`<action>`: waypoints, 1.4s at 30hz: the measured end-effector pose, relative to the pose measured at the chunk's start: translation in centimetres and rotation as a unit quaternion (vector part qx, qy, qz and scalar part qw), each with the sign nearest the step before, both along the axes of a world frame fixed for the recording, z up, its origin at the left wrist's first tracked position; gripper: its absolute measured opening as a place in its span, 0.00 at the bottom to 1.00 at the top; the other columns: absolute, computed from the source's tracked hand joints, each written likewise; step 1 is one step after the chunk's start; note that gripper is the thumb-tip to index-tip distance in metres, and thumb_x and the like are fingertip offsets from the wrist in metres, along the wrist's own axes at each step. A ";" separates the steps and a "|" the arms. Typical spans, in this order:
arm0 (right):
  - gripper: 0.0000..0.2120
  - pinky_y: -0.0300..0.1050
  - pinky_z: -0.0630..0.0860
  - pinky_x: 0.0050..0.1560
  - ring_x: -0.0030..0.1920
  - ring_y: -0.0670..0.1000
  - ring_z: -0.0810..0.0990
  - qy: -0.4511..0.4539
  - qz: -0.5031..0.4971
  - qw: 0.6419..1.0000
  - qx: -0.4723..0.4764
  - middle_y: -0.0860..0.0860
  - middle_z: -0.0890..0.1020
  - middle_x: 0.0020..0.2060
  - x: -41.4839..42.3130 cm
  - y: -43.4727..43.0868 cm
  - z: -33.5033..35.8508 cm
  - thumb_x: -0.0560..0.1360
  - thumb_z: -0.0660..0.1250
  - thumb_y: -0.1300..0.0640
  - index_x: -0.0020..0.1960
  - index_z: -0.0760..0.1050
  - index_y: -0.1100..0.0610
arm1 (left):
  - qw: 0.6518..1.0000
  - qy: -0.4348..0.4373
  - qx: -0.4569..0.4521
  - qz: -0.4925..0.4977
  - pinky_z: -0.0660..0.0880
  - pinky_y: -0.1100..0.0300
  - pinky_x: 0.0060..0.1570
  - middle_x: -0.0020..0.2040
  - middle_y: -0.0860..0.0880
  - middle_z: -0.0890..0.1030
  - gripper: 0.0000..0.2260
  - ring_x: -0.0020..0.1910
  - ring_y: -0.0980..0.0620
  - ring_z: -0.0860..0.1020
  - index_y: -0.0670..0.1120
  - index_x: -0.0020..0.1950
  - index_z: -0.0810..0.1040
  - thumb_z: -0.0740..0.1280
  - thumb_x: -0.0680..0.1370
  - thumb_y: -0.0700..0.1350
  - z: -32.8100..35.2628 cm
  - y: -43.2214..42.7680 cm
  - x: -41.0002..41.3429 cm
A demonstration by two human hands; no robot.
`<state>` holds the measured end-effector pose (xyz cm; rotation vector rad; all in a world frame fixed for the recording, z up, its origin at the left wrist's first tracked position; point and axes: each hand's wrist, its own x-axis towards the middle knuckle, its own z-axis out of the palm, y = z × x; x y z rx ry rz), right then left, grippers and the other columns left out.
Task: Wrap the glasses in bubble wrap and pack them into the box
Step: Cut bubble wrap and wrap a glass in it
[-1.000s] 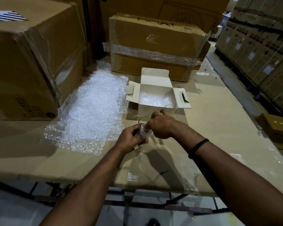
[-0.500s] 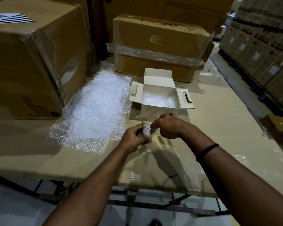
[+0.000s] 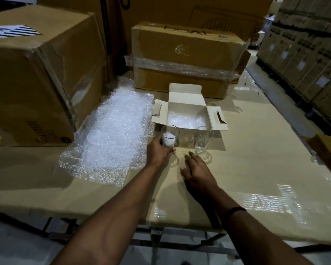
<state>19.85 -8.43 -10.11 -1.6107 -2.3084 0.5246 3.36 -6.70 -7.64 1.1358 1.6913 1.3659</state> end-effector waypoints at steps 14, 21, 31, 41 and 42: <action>0.30 0.54 0.66 0.70 0.69 0.60 0.71 -0.059 -0.018 0.995 0.083 0.59 0.74 0.68 -0.6 -0.5 -1.4 0.75 0.55 0.43 0.68 0.73 0.61 | 0.998 0.008 -0.031 0.048 0.73 0.73 0.35 0.63 0.51 0.75 0.36 0.53 0.54 0.76 0.44 0.78 0.59 0.71 0.74 0.33 0.6 0.2 -1.2; 0.29 0.54 0.70 0.67 0.66 0.61 0.74 -0.062 -0.016 0.994 0.091 0.60 0.77 0.65 -0.6 -0.4 -1.4 0.75 0.55 0.43 0.65 0.74 0.62 | 0.912 0.354 -0.175 0.106 0.68 0.51 0.64 0.66 0.44 0.77 0.22 0.65 0.41 0.72 0.46 0.67 0.77 0.72 0.74 0.51 -0.5 -0.9 -10.9; 0.29 0.52 0.64 0.70 0.70 0.59 0.69 -0.083 -0.016 0.993 0.087 0.58 0.73 0.69 -0.7 -0.2 -1.3 0.76 0.55 0.43 0.69 0.71 0.61 | 0.937 0.303 -0.108 0.136 0.66 0.49 0.57 0.51 0.40 0.83 0.16 0.55 0.37 0.77 0.45 0.53 0.83 0.58 0.83 0.51 1.2 -0.3 -14.0; 0.27 0.49 0.62 0.70 0.70 0.58 0.69 -0.071 -0.023 0.994 0.085 0.58 0.73 0.69 -0.8 -0.2 -1.5 0.76 0.59 0.45 0.69 0.72 0.60 | 0.902 0.417 -0.095 0.063 0.65 0.53 0.51 0.45 0.52 0.85 0.02 0.51 0.47 0.80 0.52 0.45 0.85 0.72 0.74 0.47 0.3 -3.0 -13.5; 0.24 0.50 0.64 0.69 0.68 0.58 0.71 -0.068 -0.022 0.993 0.093 0.58 0.74 0.67 -0.8 -0.2 -1.5 0.77 0.61 0.47 0.67 0.73 0.60 | 0.900 0.418 -0.106 0.059 0.64 0.53 0.51 0.45 0.52 0.85 0.03 0.51 0.47 0.80 0.52 0.46 0.85 0.71 0.76 0.47 0.3 -3.1 -13.6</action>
